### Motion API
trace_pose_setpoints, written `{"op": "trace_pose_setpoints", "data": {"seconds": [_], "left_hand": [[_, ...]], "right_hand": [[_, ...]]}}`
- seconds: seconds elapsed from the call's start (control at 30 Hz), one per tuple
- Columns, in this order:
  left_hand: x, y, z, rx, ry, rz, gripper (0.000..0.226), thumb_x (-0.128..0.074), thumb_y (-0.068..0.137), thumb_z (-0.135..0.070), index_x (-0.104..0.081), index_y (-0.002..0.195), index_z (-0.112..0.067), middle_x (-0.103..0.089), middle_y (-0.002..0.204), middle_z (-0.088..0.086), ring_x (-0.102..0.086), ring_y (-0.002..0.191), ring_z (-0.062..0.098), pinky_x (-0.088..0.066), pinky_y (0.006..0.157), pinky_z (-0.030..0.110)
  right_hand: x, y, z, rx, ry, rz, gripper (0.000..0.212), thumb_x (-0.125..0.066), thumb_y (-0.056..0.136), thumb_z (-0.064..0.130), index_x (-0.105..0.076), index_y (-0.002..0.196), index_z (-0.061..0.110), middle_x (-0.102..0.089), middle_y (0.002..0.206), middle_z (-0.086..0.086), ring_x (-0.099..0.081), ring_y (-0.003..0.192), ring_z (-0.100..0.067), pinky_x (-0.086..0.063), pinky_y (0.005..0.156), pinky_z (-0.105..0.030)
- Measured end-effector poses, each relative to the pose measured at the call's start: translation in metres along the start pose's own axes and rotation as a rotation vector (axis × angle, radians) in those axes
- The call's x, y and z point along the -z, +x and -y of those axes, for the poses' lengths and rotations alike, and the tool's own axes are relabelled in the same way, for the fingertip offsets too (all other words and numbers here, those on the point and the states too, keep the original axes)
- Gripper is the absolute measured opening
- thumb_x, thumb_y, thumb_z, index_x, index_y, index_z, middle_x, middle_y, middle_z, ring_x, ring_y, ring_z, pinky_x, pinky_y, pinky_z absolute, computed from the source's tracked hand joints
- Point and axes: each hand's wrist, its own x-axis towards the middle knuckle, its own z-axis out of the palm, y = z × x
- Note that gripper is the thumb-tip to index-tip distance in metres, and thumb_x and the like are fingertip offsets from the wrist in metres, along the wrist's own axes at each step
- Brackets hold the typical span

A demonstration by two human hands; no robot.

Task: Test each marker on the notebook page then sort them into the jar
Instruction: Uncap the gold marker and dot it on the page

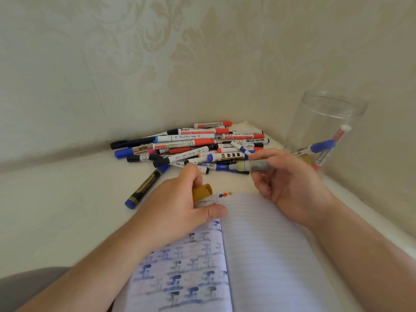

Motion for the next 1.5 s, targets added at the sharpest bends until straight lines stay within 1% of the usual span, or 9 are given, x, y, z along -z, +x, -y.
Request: {"op": "trace_pose_setpoints", "data": {"seconds": [0.23,0.5,0.67,0.83,0.93,1.1,1.27,1.4,1.5], "left_hand": [[-0.002,0.001,0.000,0.045,0.026,-0.035,0.039,-0.066,0.088,-0.063,-0.034,0.098,-0.042,-0.058,0.079,-0.005,-0.058,0.066,0.010,-0.055,0.062,0.039],[-0.004,0.000,-0.003,-0.030,0.136,-0.024,0.039,-0.061,0.091,-0.064,-0.033,0.101,-0.038,-0.055,0.074,-0.007,-0.054,0.061,0.007,-0.039,0.051,0.023],[-0.006,-0.001,-0.001,-0.068,0.126,-0.046,0.035,-0.058,0.093,-0.059,-0.032,0.100,-0.037,-0.057,0.071,-0.006,-0.055,0.060,0.009,-0.041,0.051,0.028],[-0.005,-0.007,0.008,-0.155,-0.074,-0.111,0.013,-0.040,0.102,-0.051,-0.029,0.109,-0.051,-0.058,0.087,-0.012,-0.059,0.081,0.006,-0.054,0.066,0.038],[-0.005,-0.006,0.011,-0.170,-0.082,-0.162,0.021,-0.028,0.094,-0.059,-0.030,0.115,-0.055,-0.056,0.095,-0.019,-0.056,0.090,-0.002,-0.046,0.065,0.022],[-0.003,-0.005,0.012,-0.170,-0.078,-0.158,0.045,-0.020,0.089,-0.064,-0.043,0.121,-0.043,-0.058,0.082,-0.013,-0.056,0.078,0.001,-0.039,0.060,0.023],[-0.004,-0.005,0.014,-0.171,-0.039,-0.119,0.024,-0.030,0.101,-0.051,-0.042,0.121,-0.042,-0.061,0.086,-0.008,-0.057,0.077,0.007,-0.051,0.071,0.042],[-0.004,-0.002,0.013,-0.167,-0.100,-0.121,0.041,-0.024,0.090,-0.067,-0.040,0.120,-0.046,-0.060,0.086,-0.011,-0.057,0.078,0.006,-0.049,0.066,0.034],[-0.005,0.002,0.014,-0.095,-0.257,-0.149,0.058,-0.038,0.080,-0.078,-0.027,0.130,-0.051,-0.057,0.098,-0.012,-0.059,0.086,0.009,-0.052,0.077,0.035]], "right_hand": [[0.002,-0.003,-0.003,-0.004,-0.083,0.148,0.043,-0.043,0.084,0.028,-0.081,0.089,0.010,-0.066,0.071,-0.020,-0.057,0.068,-0.025,-0.041,0.063,-0.035],[-0.006,-0.004,-0.005,0.013,-0.203,0.154,0.026,-0.045,0.084,0.023,-0.070,0.088,0.017,-0.070,0.079,-0.026,-0.046,0.072,-0.033,-0.038,0.063,-0.038],[-0.011,-0.008,-0.002,0.081,-0.384,0.133,0.012,-0.072,0.095,0.019,-0.080,0.088,0.026,-0.075,0.078,-0.013,-0.054,0.065,-0.020,-0.046,0.061,-0.027],[-0.009,-0.006,-0.004,0.104,-0.241,0.047,0.021,-0.089,0.066,0.021,-0.076,0.080,0.029,-0.072,0.082,-0.021,-0.055,0.060,-0.024,-0.048,0.054,-0.028],[-0.006,-0.005,-0.006,0.124,-0.299,-0.014,0.019,-0.087,0.063,0.022,-0.075,0.076,0.029,-0.077,0.085,-0.019,-0.061,0.065,-0.039,-0.057,0.060,-0.035],[-0.003,-0.008,-0.016,0.223,-0.810,0.112,0.017,-0.078,0.088,0.044,-0.065,0.087,0.034,-0.073,0.081,-0.006,-0.057,0.067,-0.010,-0.050,0.066,-0.031],[-0.003,-0.007,-0.017,0.252,-0.829,0.110,0.013,-0.070,0.084,0.045,-0.064,0.086,0.034,-0.069,0.077,-0.005,-0.051,0.062,-0.006,-0.044,0.061,-0.024],[-0.004,-0.008,-0.014,0.261,-0.798,0.102,0.013,-0.077,0.092,0.033,-0.065,0.088,0.032,-0.070,0.073,0.001,-0.052,0.063,-0.007,-0.045,0.060,-0.026],[-0.009,-0.021,0.005,0.377,-0.709,-0.012,0.011,-0.074,0.092,0.026,-0.065,0.091,0.033,-0.054,0.062,0.013,-0.042,0.056,-0.004,-0.035,0.053,-0.019]]}}
